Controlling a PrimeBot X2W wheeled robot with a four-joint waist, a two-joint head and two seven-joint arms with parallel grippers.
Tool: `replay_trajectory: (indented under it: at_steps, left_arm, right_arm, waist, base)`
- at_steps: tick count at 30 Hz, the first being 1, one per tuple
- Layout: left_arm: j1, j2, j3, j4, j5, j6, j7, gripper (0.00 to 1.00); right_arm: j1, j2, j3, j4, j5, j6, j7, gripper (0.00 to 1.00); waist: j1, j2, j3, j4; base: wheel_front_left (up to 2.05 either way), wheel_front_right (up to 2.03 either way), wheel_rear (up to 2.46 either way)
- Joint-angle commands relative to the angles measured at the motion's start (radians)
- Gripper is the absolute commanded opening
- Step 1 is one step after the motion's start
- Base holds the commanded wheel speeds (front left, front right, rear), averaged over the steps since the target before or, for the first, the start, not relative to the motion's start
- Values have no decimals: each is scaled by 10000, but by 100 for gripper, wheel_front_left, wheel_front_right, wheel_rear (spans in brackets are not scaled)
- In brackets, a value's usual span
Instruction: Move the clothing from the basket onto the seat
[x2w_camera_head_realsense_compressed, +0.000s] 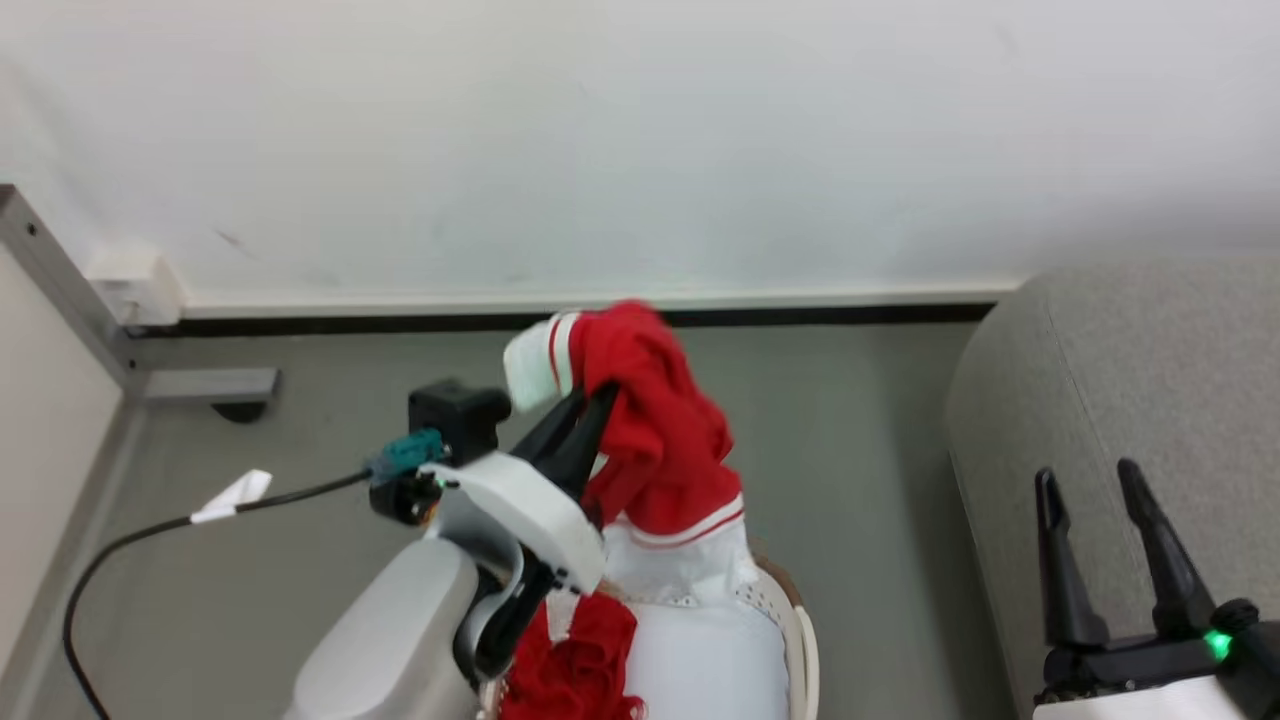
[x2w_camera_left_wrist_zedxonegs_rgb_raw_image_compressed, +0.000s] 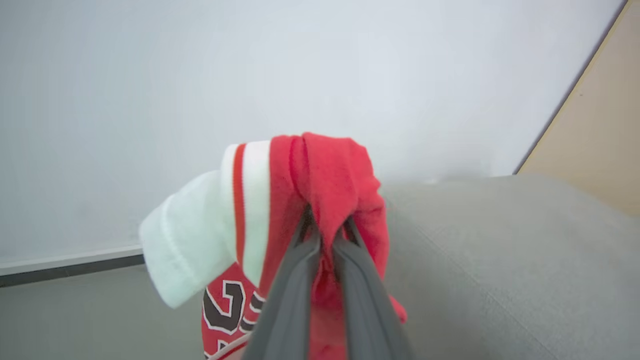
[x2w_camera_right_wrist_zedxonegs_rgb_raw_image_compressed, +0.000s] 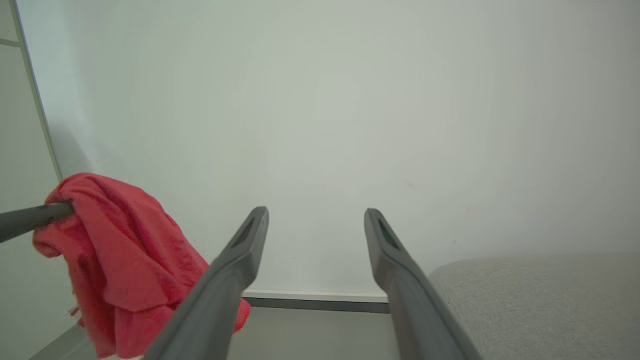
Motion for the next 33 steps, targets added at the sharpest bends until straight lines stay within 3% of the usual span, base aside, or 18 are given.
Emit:
replay_trajectory:
  at_steps: [1, 9, 16, 26, 33]
  left_arm:
    - [86, 104, 84, -543, -74, 137, 131, 0]
    - [312, 400, 340, -3036, -248, 894, 978, 0]
    - [737, 660, 391, -3990, -346, 1297, 1397, 0]
    - [1012, 648, 144, -4230, -386, 1344, 1541, 0]
    - [1166, 358, -334, -4096, -312, 1224, 1568, 0]
  right_arm:
    - [187, -55, 94, -19, 47, -21, 8, 100]
    - [298, -131, 555, -222, 184, -21, 8, 100]
    - [192, -380, 1242, -464, 374, -21, 8, 100]
    - [-419, -1020, 3191, -359, 493, -21, 8, 100]
    - [-1423, -1178, 4444, 905, 156, -21, 152, 100]
  waist:
    - [3, 0, -360, 226]
    - [3, 0, -513, 185]
    - [3, 0, -462, 60]
    - [3, 0, -441, 151]
    - [3, 0, -489, 482]
  base:
    - [0, 0, 0]
    - [0, 0, 0]
    - [0, 0, 0]
    - [0, 0, 0]
    - [0, 0, 0]
